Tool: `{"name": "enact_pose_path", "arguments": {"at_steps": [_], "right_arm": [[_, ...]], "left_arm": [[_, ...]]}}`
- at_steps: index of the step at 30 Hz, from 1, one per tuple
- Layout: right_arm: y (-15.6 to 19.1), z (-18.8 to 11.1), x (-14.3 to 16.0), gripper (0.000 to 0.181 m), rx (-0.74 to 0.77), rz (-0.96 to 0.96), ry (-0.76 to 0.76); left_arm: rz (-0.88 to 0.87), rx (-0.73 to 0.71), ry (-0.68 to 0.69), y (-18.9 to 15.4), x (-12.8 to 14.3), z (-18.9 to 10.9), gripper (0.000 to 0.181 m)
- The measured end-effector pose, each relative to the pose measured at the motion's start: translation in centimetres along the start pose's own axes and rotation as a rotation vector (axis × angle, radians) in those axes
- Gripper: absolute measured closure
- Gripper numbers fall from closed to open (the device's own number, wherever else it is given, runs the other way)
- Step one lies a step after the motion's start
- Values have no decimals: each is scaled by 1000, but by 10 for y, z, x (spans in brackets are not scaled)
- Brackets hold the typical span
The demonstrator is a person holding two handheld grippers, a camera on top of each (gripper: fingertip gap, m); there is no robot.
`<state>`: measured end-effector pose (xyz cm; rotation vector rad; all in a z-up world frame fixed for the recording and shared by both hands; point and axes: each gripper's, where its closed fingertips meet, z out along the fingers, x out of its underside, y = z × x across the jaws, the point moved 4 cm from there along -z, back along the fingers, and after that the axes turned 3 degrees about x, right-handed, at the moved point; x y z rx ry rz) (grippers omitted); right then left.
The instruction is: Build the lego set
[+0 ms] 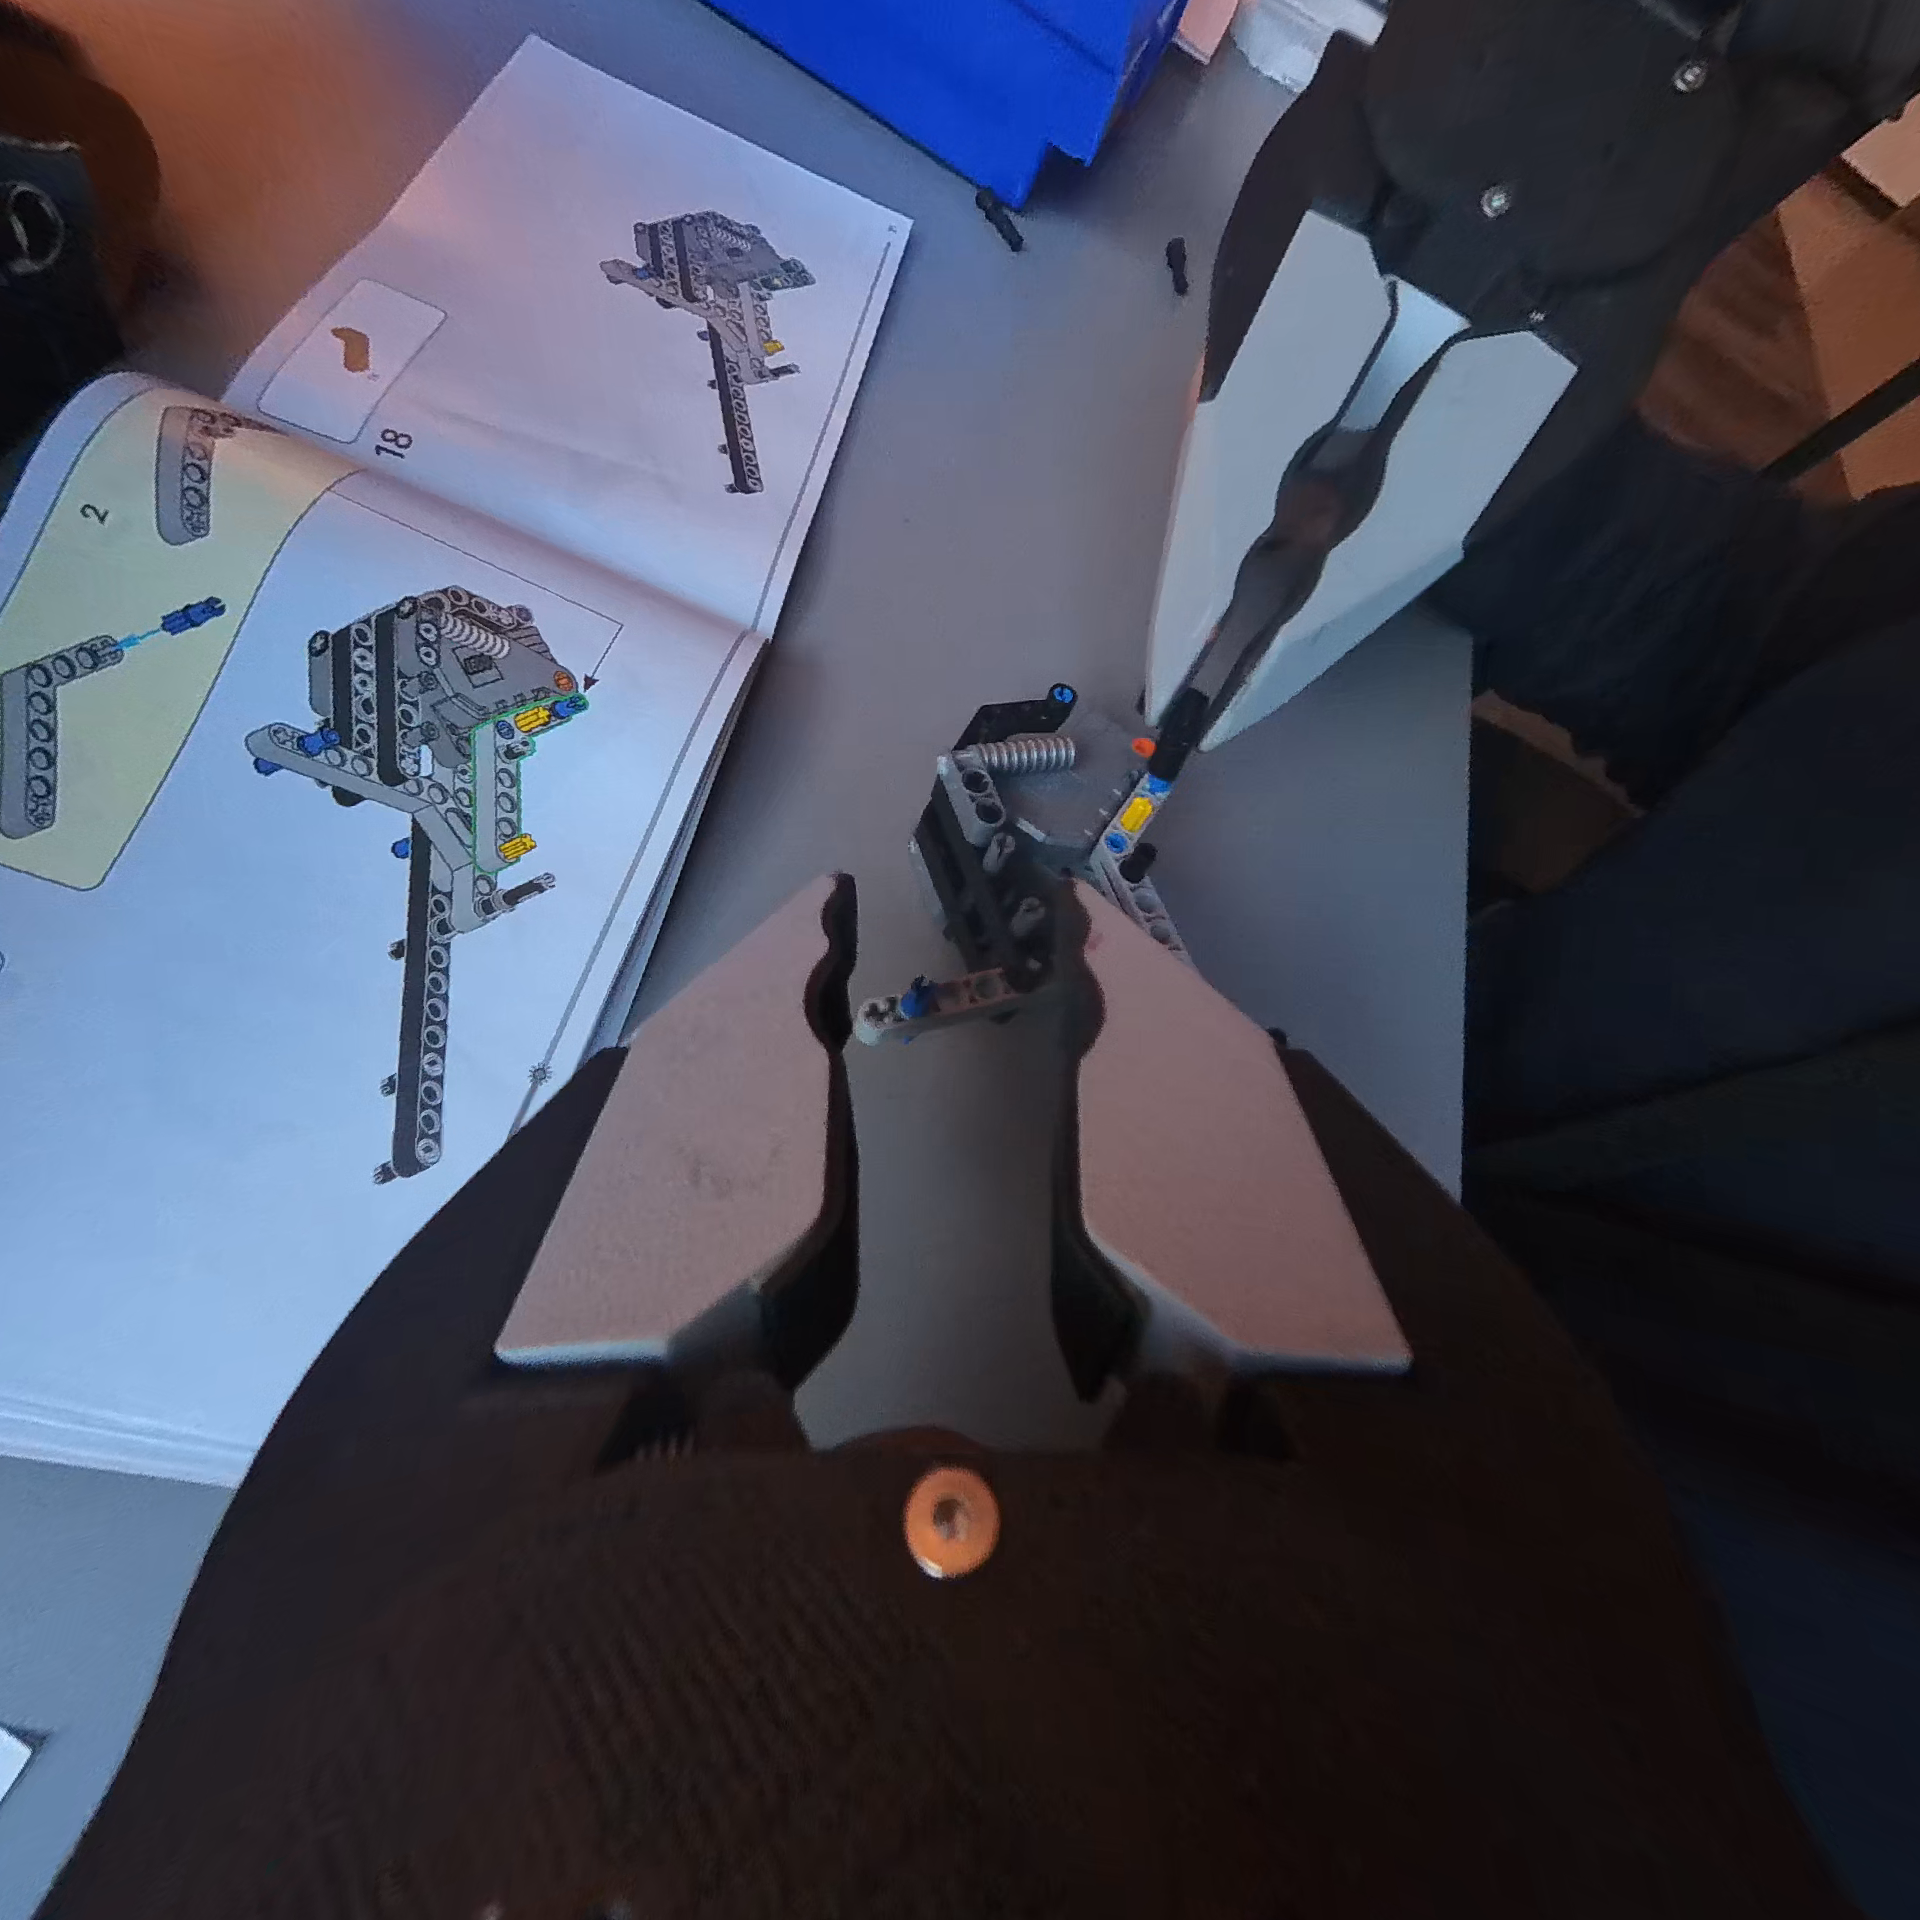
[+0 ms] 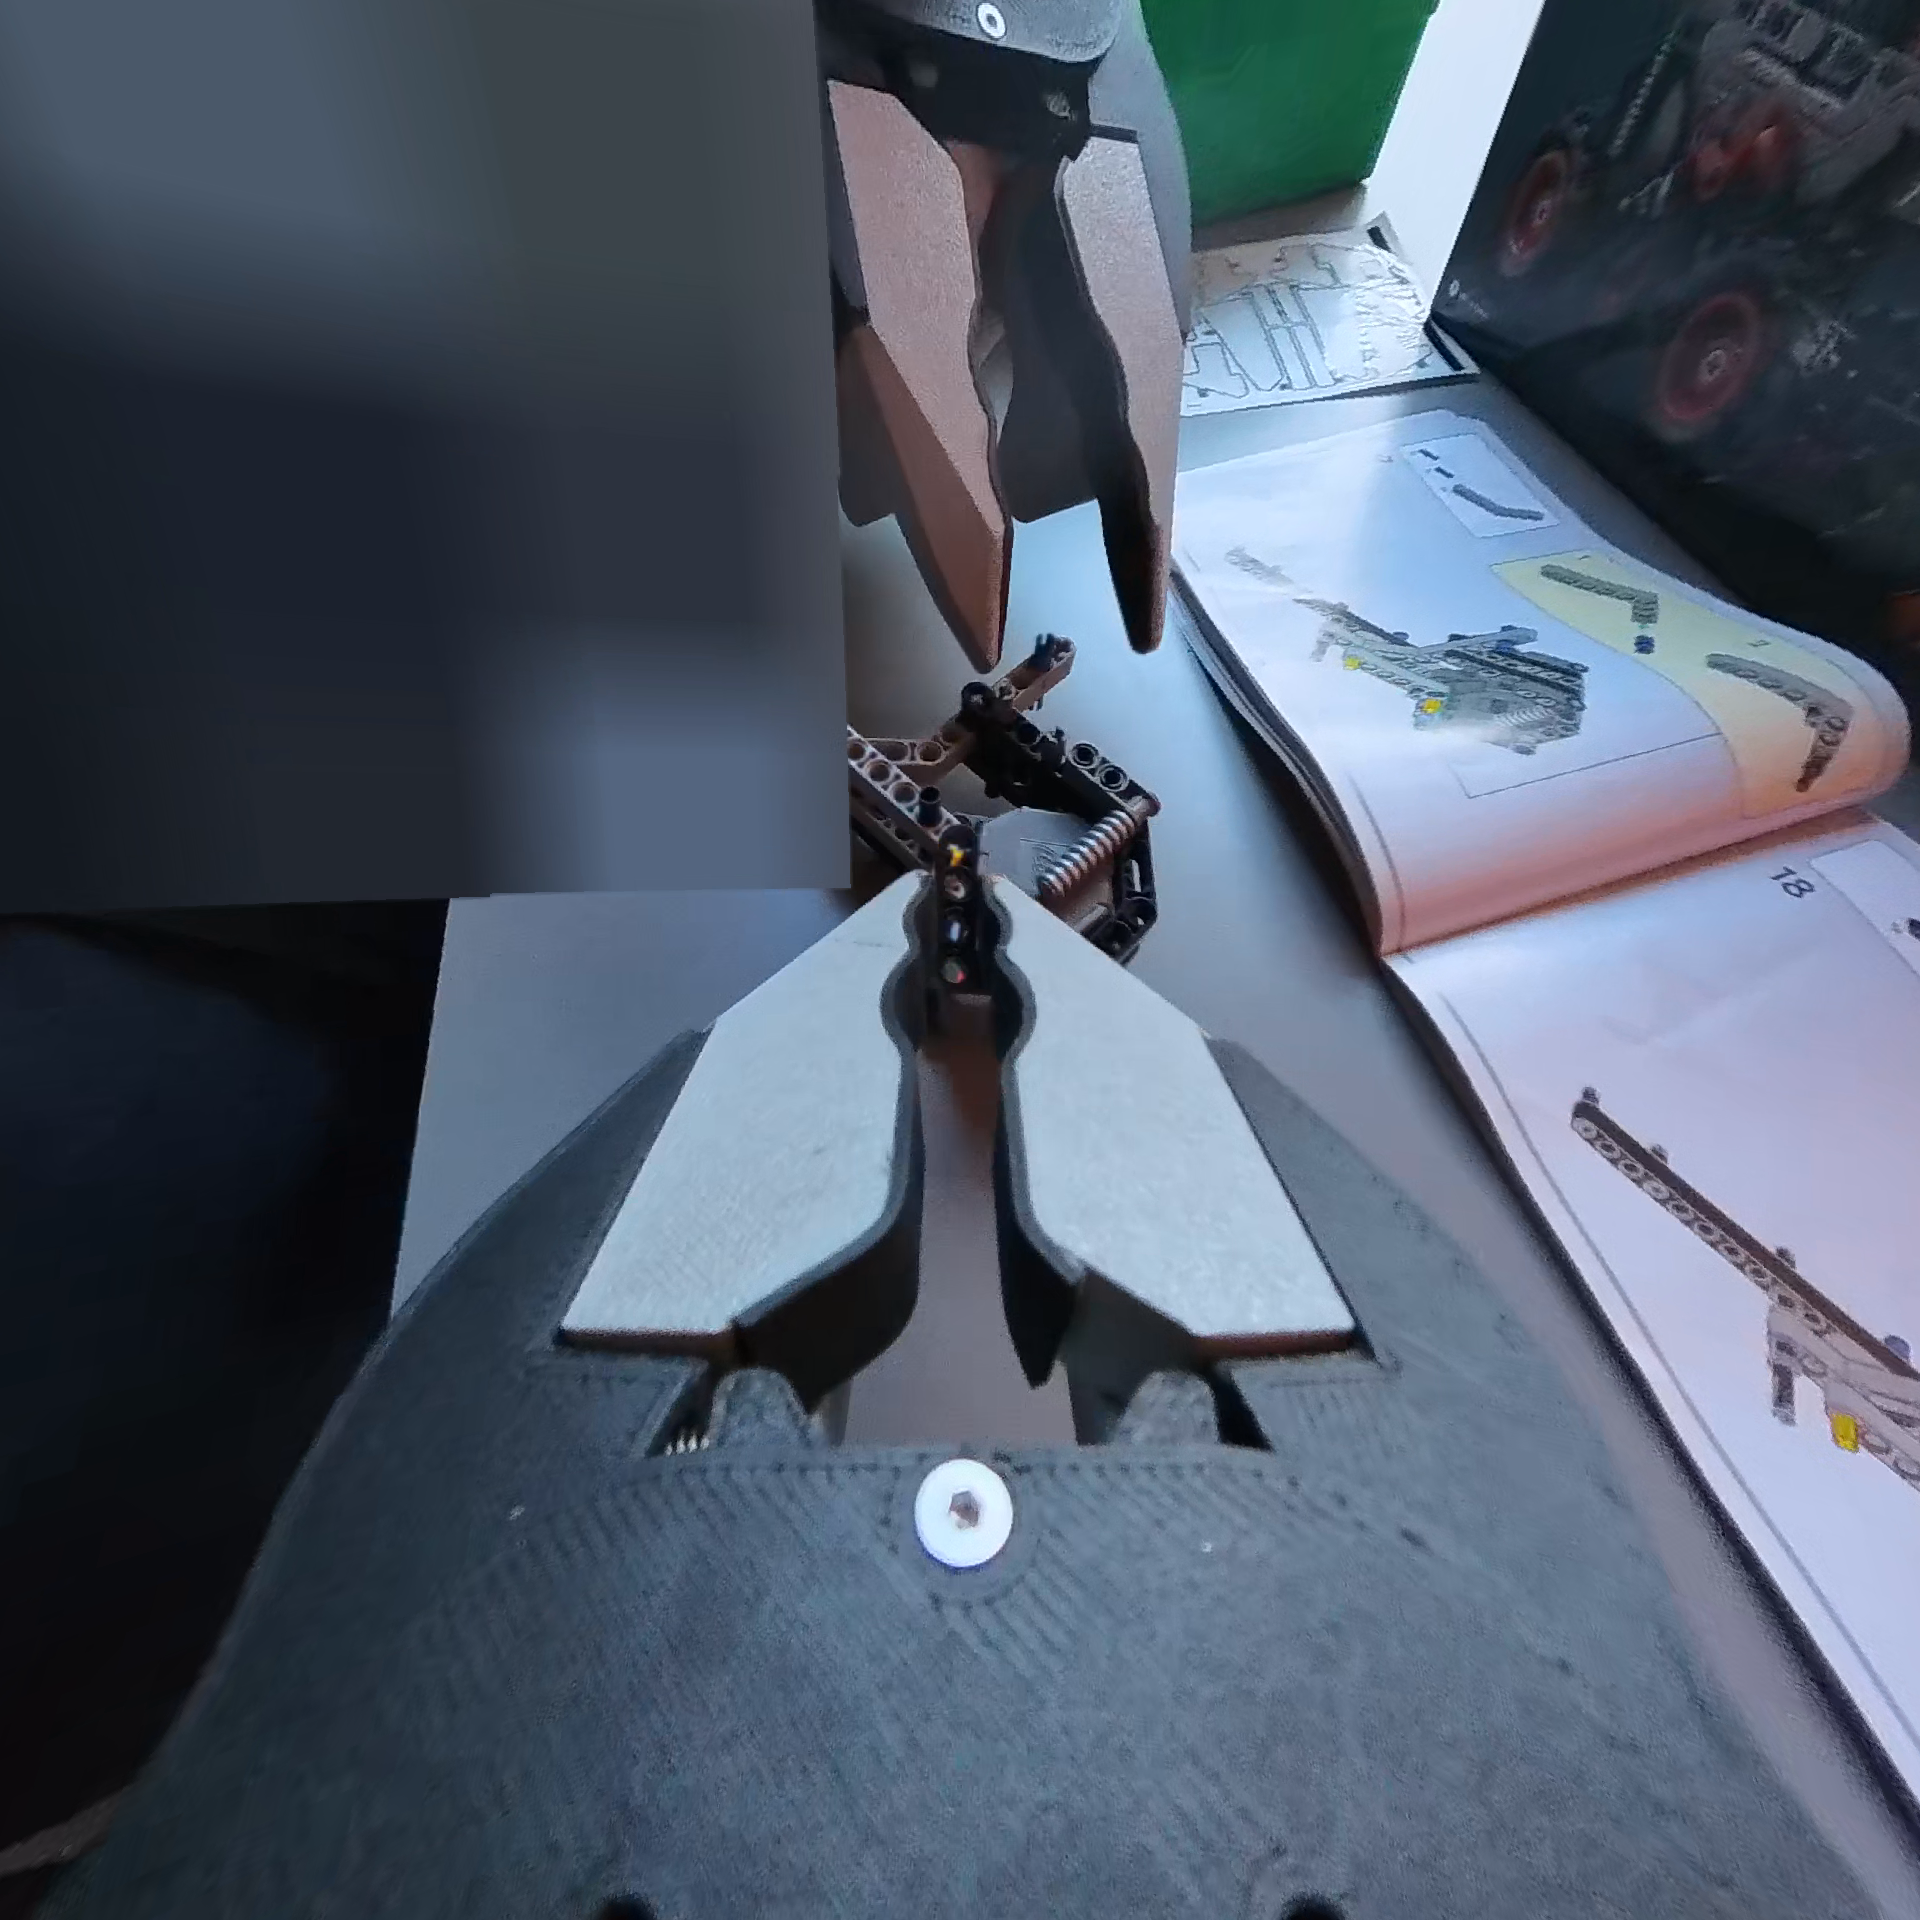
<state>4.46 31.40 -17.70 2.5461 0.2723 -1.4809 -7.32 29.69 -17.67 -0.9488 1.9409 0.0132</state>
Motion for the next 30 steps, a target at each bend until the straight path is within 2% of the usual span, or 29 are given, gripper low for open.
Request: {"name": "enact_pose_path", "arguments": {"at_steps": [18, 22, 30], "right_arm": [[4, -3, -6, 177, 47, -52, -25], [2, -6, -5, 177, 63, -75, -25], [-6, -16, -6, 177, 94, -61, -53]], "left_arm": [[43, 23, 5, -8, 1, 4, 146], [41, 48, 5, -9, 1, 3, 156], [30, 38, -6, -5, 1, 2, 159]]}}
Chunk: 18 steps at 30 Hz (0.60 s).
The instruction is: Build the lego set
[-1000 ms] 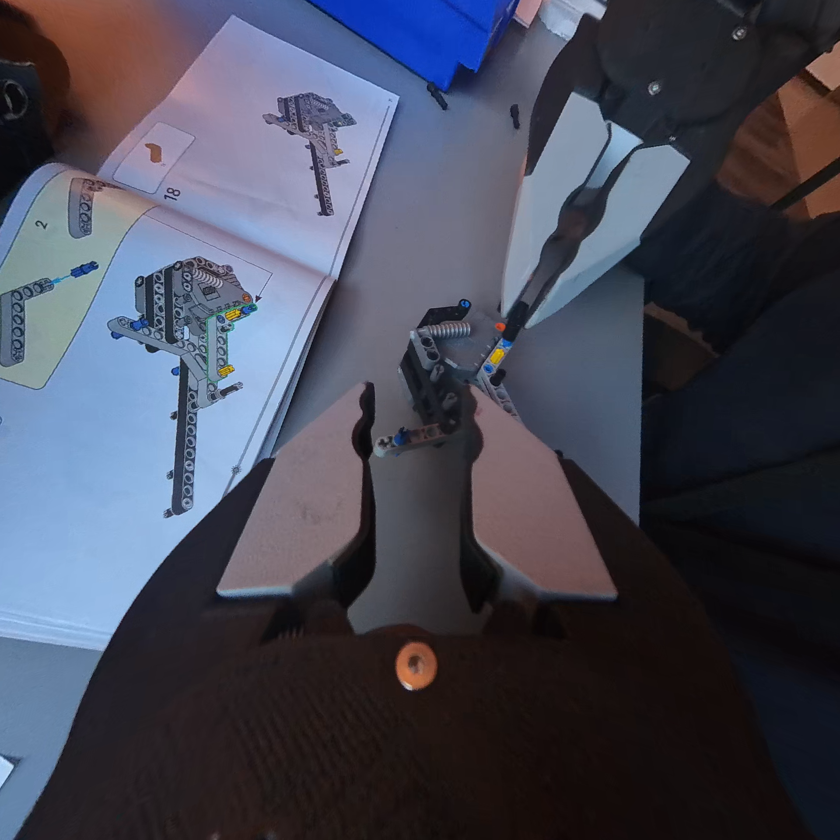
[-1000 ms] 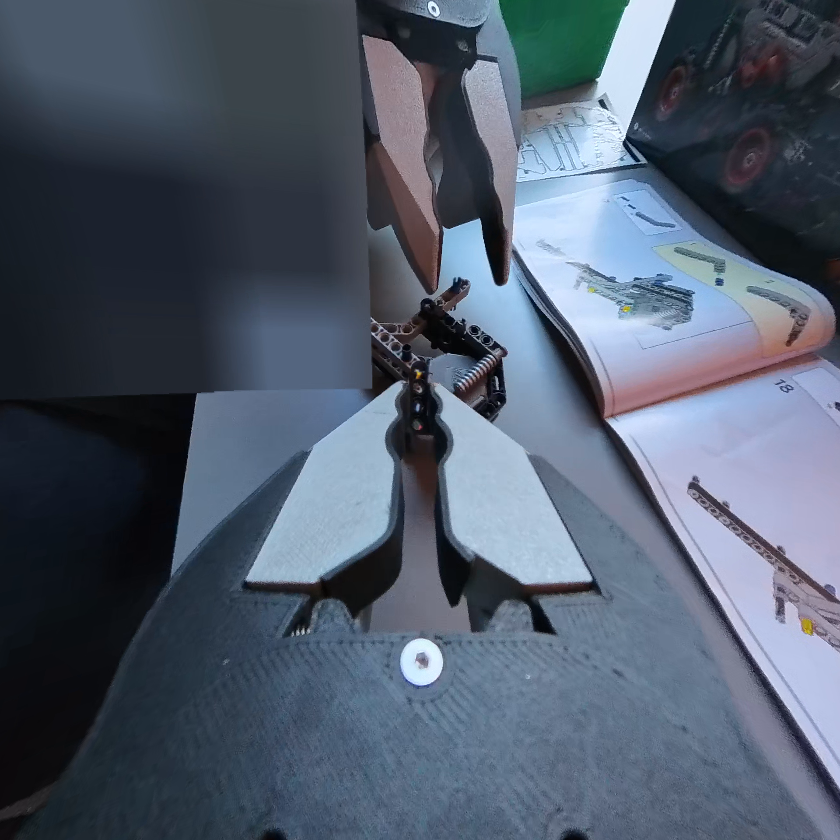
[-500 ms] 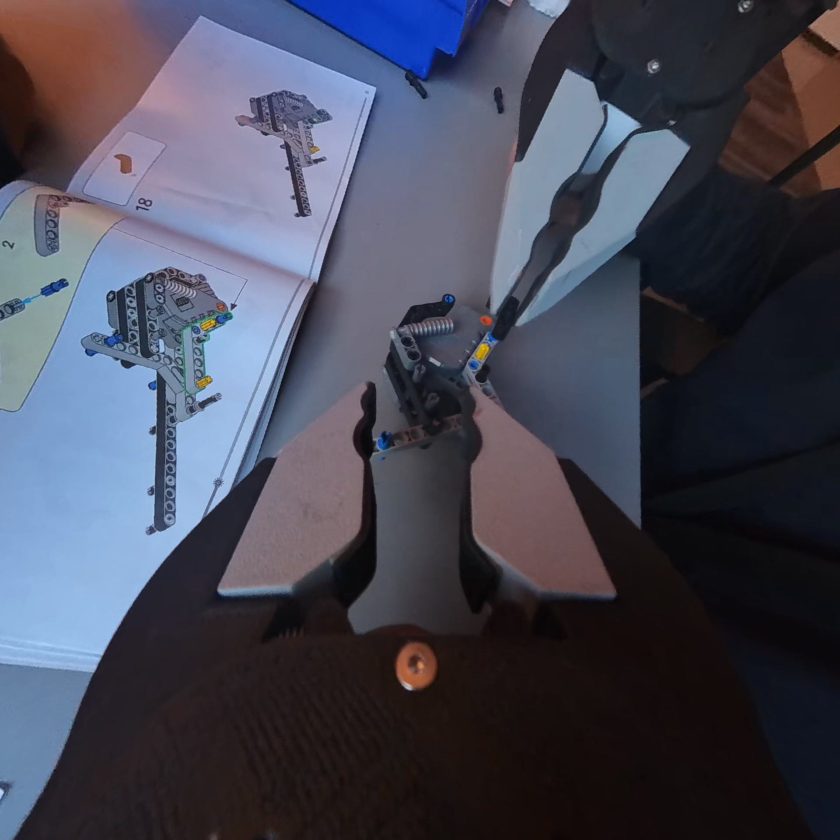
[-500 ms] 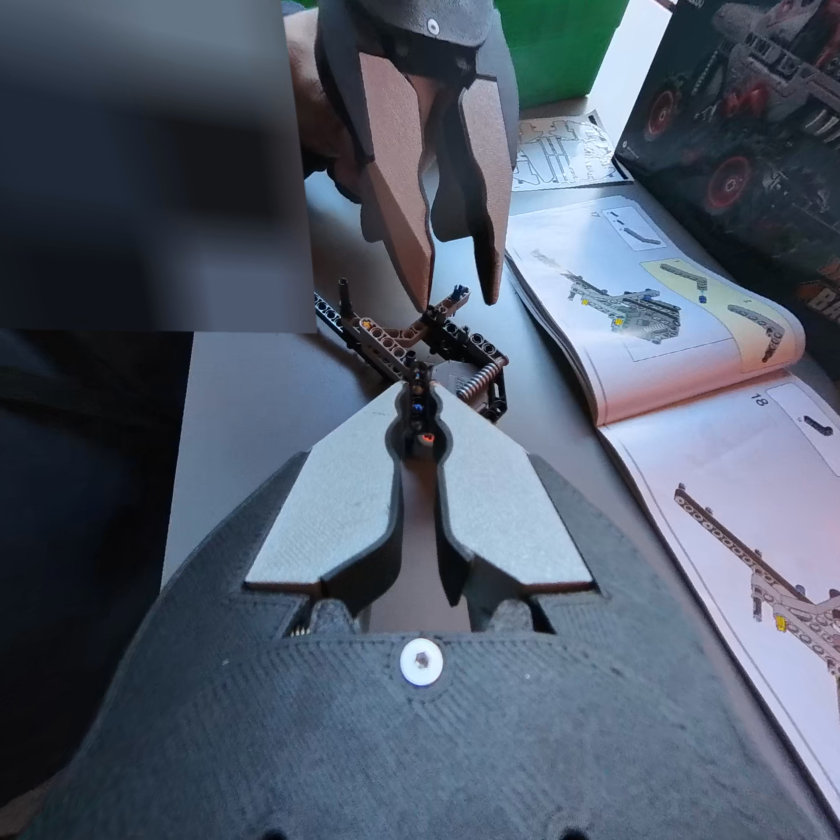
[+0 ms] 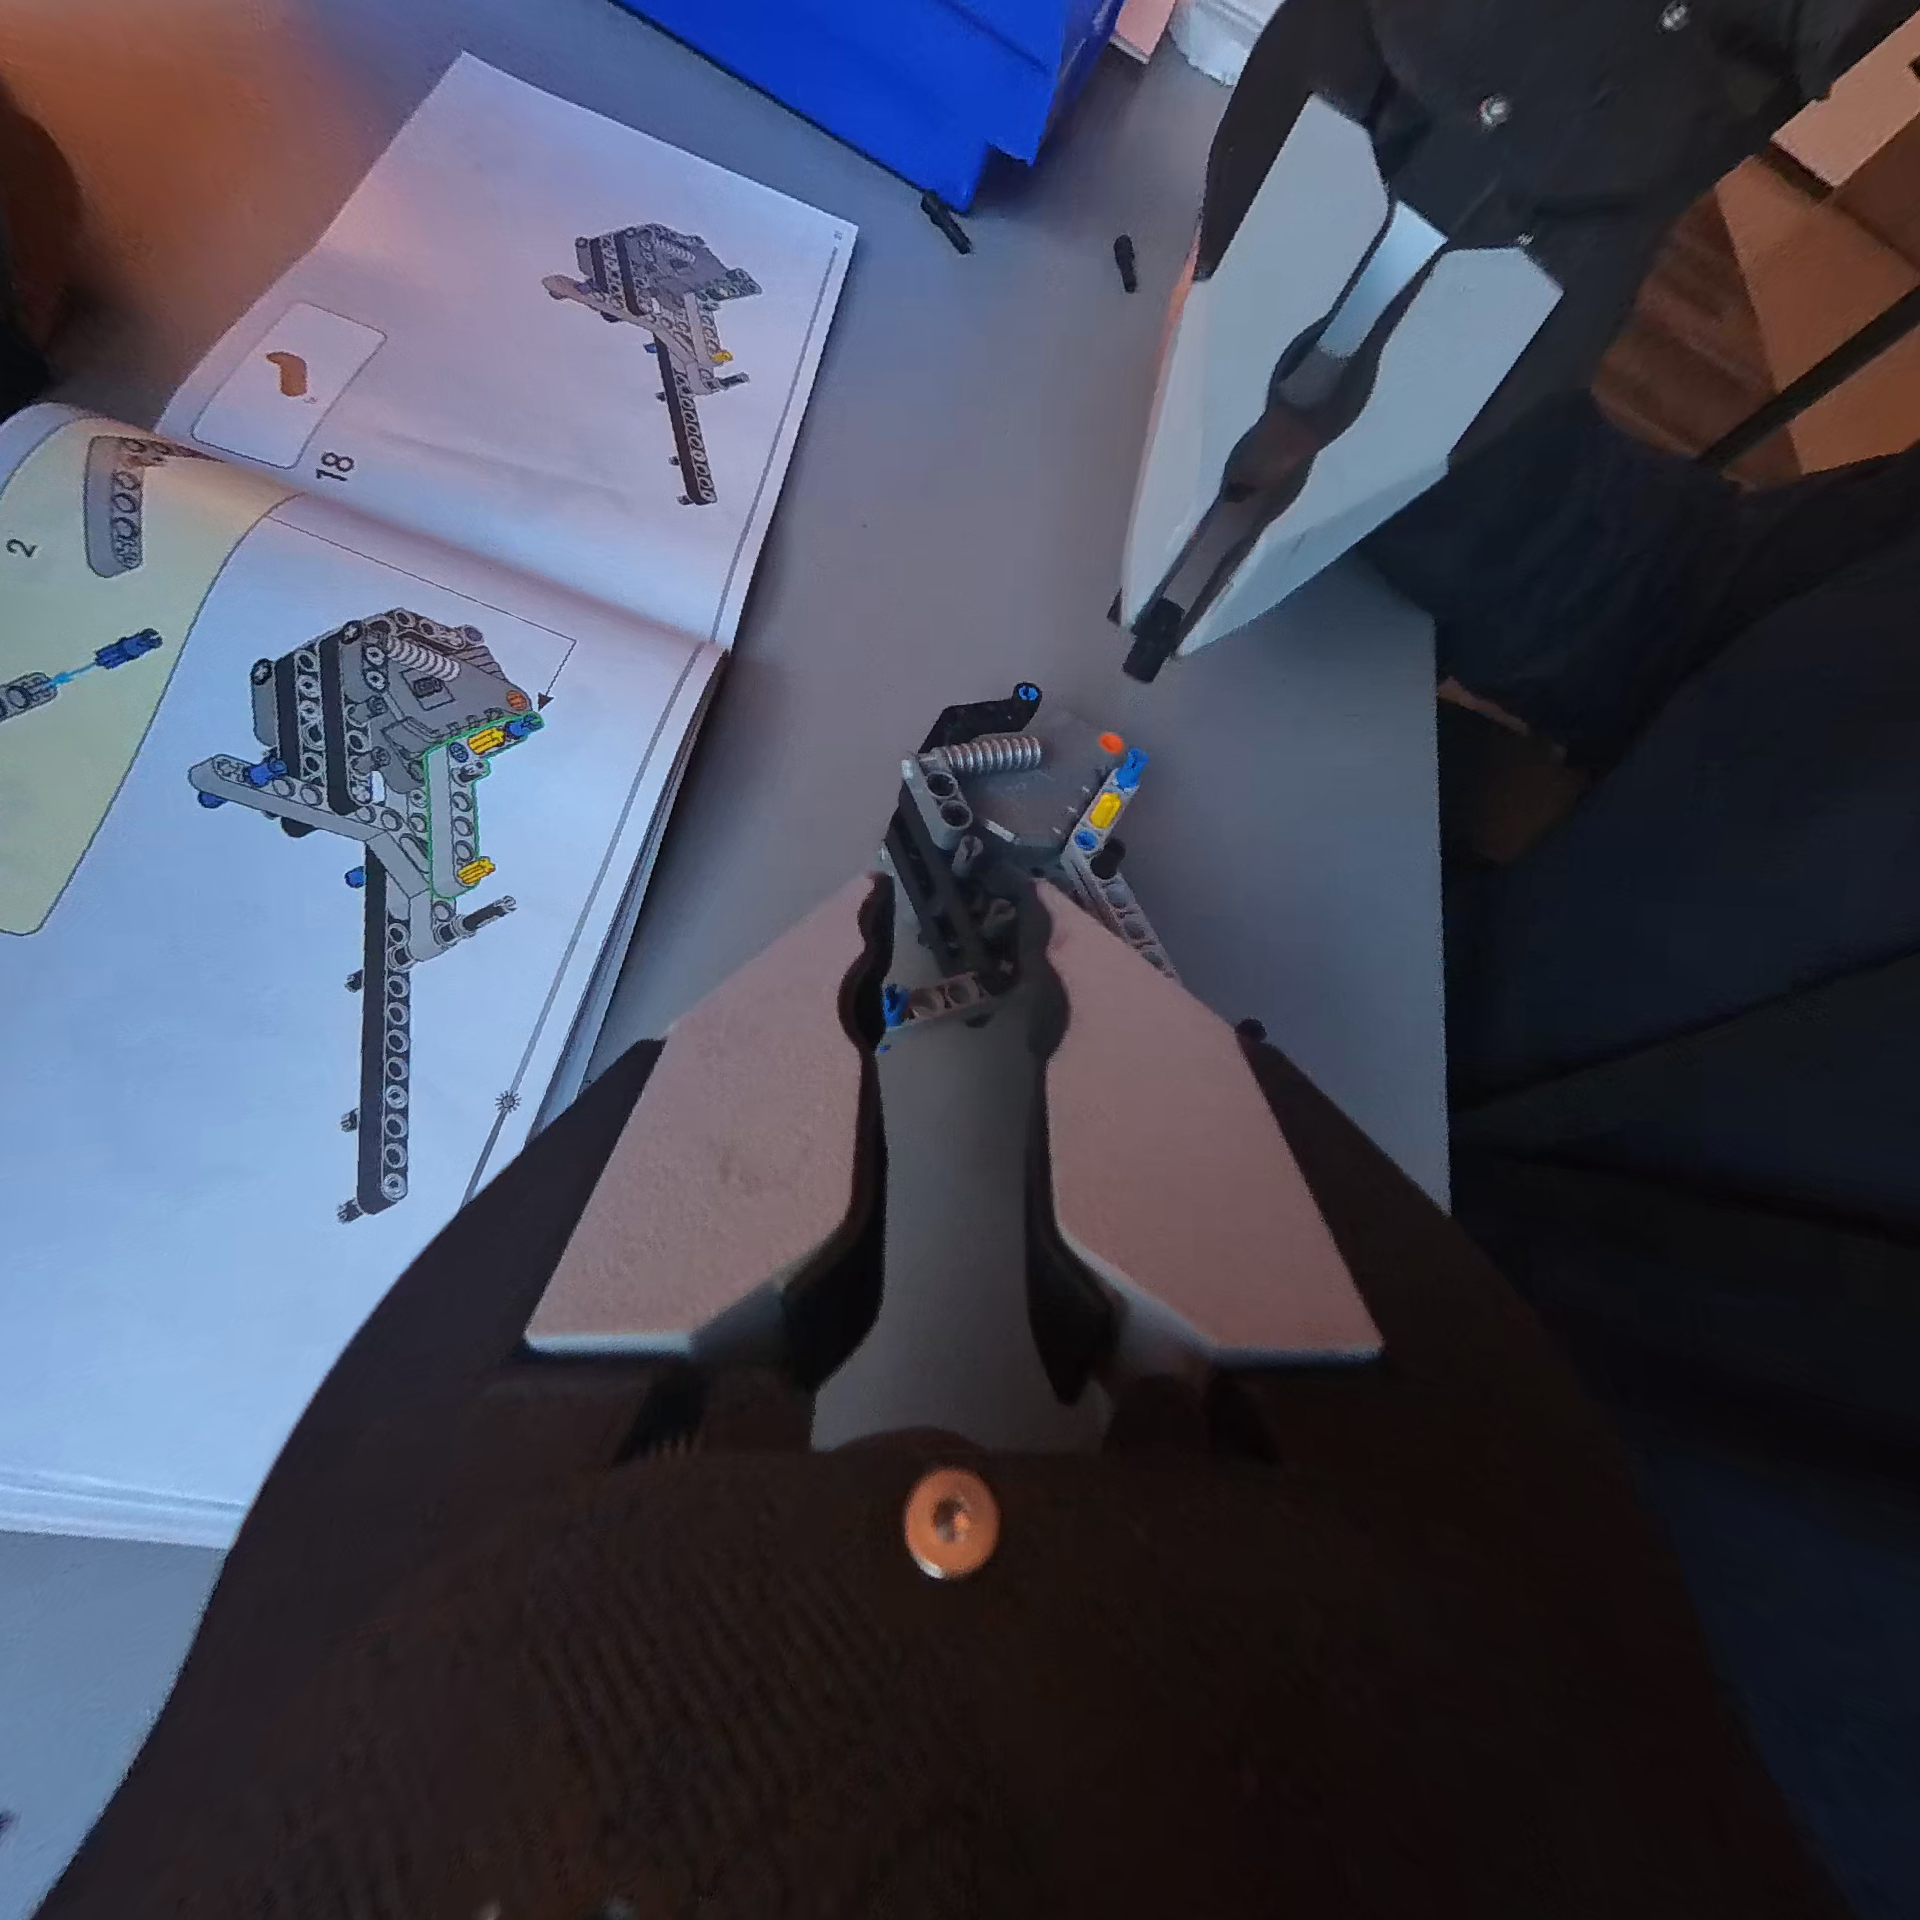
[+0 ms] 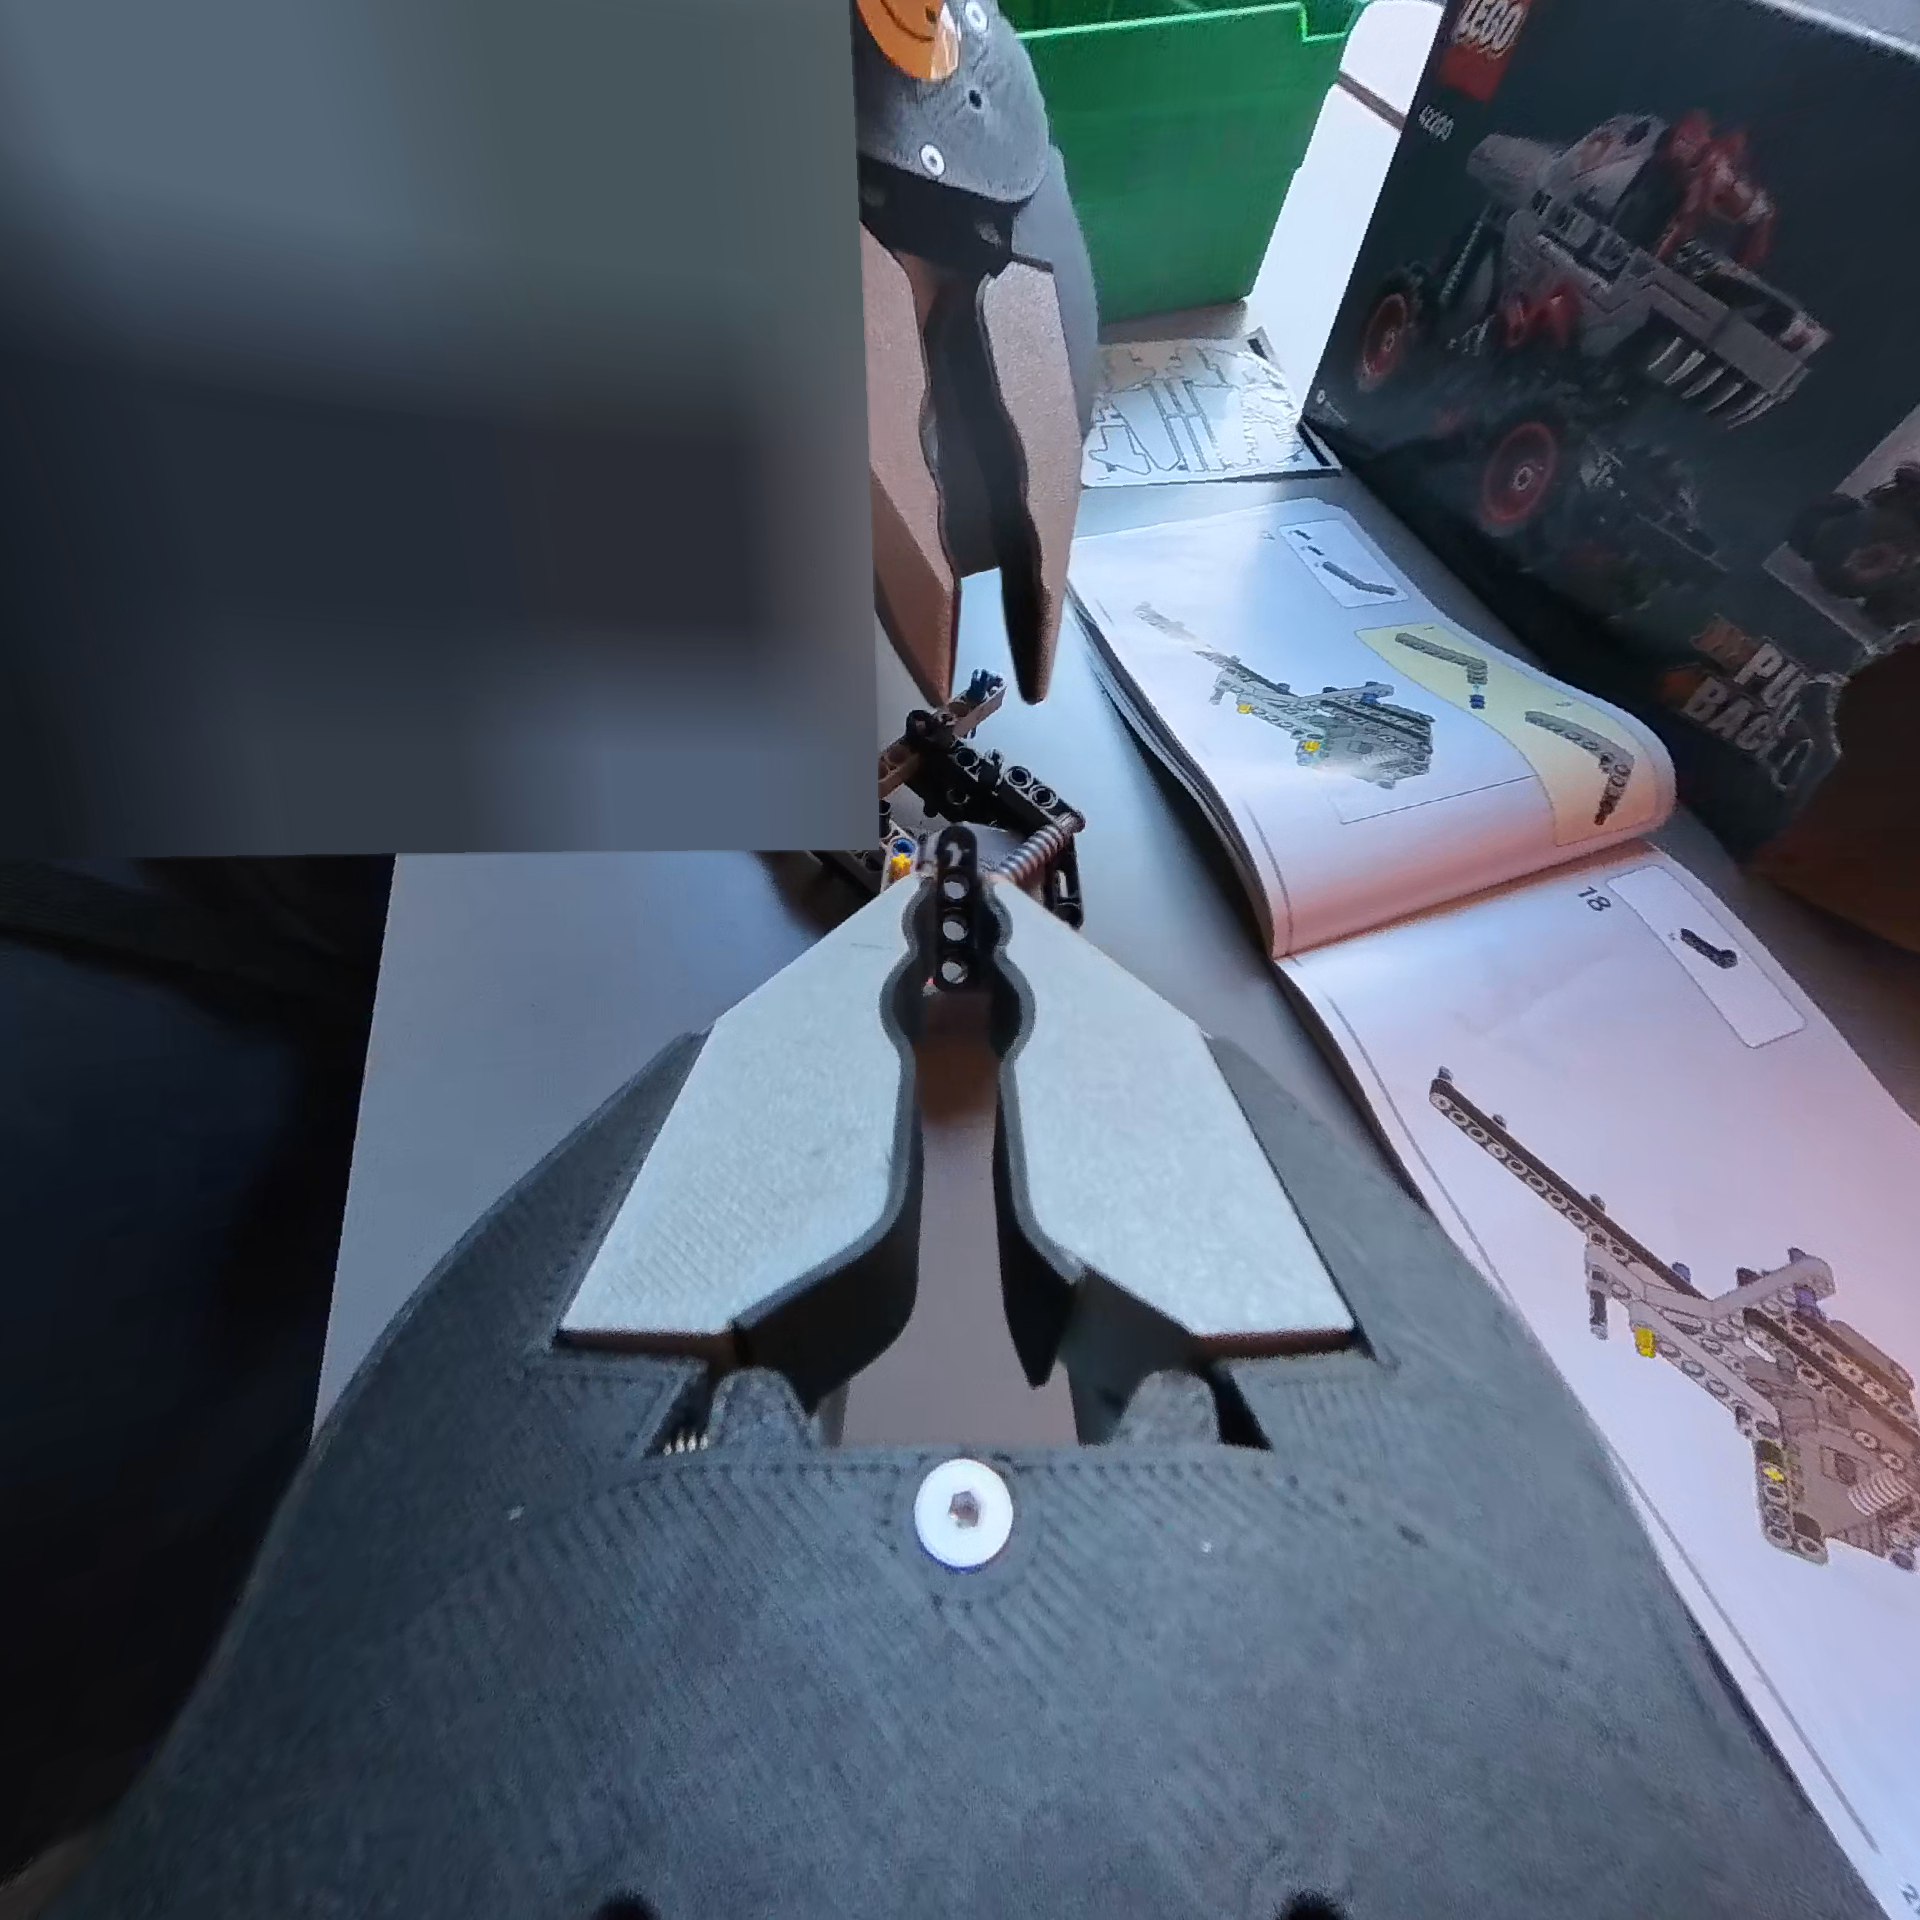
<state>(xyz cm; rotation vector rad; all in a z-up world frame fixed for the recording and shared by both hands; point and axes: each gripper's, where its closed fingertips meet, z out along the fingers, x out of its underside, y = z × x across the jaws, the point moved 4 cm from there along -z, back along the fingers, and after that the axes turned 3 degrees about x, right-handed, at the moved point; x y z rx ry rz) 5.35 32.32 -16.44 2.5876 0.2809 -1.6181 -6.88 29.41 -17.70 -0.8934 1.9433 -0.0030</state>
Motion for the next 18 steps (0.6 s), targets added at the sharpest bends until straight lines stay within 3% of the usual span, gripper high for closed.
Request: {"name": "enact_pose_path", "arguments": {"at_steps": [9, 18], "right_arm": [[0, 0, -3, 177, 5, 1, -19], [5, 7, -9, 177, 10, -26, -51]], "left_arm": [[33, 50, -40, -8, -6, -1, 177], [109, 131, 13, -30, -19, 8, 169]]}}
